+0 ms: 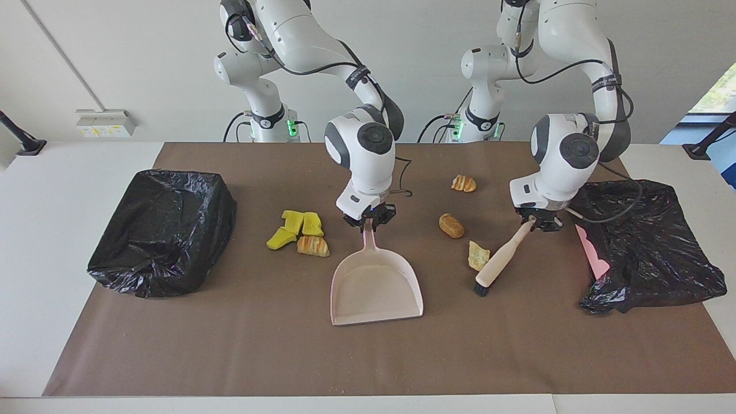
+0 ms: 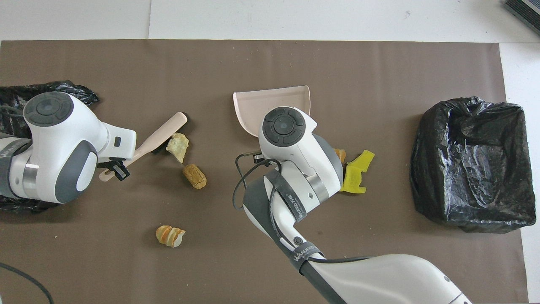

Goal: Sweep and dump trash in bin
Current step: 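Set the dustpan down near the scraps with the right gripper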

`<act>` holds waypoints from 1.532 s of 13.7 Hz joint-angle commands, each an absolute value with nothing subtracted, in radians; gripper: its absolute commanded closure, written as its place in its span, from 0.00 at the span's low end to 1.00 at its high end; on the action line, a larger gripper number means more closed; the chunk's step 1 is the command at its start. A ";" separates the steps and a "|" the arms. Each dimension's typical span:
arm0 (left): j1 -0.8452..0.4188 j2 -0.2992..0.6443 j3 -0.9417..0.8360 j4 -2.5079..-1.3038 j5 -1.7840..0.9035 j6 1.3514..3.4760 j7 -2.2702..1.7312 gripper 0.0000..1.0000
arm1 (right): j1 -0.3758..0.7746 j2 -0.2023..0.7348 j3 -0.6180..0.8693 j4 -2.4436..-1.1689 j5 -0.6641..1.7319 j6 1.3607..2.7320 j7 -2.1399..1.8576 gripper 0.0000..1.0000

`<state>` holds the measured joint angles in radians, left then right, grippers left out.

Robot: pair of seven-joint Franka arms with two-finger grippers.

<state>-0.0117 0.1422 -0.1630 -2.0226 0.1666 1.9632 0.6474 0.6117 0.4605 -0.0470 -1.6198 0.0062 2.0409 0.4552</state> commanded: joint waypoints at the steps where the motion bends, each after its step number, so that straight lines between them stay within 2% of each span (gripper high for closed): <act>1: -0.080 0.087 -0.153 -2.057 0.161 1.864 0.655 1.00 | 0.585 0.436 -0.034 -1.637 0.079 2.045 0.315 1.00; 4: -0.112 0.031 -0.153 -2.056 0.101 1.821 0.511 1.00 | 0.549 0.371 -0.044 -1.646 0.092 1.996 0.036 1.00; 10: -0.123 -0.099 -0.147 -2.103 0.101 1.711 0.303 1.00 | 0.483 0.172 -0.046 -1.670 0.075 1.743 -0.276 1.00; 13: -0.126 -0.216 -0.149 -2.254 0.101 1.706 0.048 1.00 | 0.528 0.089 -0.043 -1.791 -0.012 1.767 -0.408 1.00; 16: -0.179 -0.346 -0.153 -2.416 0.101 1.710 -0.271 1.00 | 0.506 0.028 -0.044 -1.939 -0.014 1.880 -0.717 1.00; 18: -0.231 -0.391 -0.155 -2.451 0.095 1.662 -0.423 1.00 | 0.514 0.029 -0.044 -1.970 -0.031 1.885 -0.739 1.00; 21: -0.256 -0.423 -0.155 -2.483 -0.090 1.643 -0.659 1.00 | 0.578 0.064 -0.043 -2.000 -0.118 1.922 -0.693 1.00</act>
<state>-0.2395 -0.3722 -0.1661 -2.4426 -0.0088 1.6507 -0.5299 0.5515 0.0725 -0.0482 -1.9588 -0.0696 1.8888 -0.7025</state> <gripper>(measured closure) 0.736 0.687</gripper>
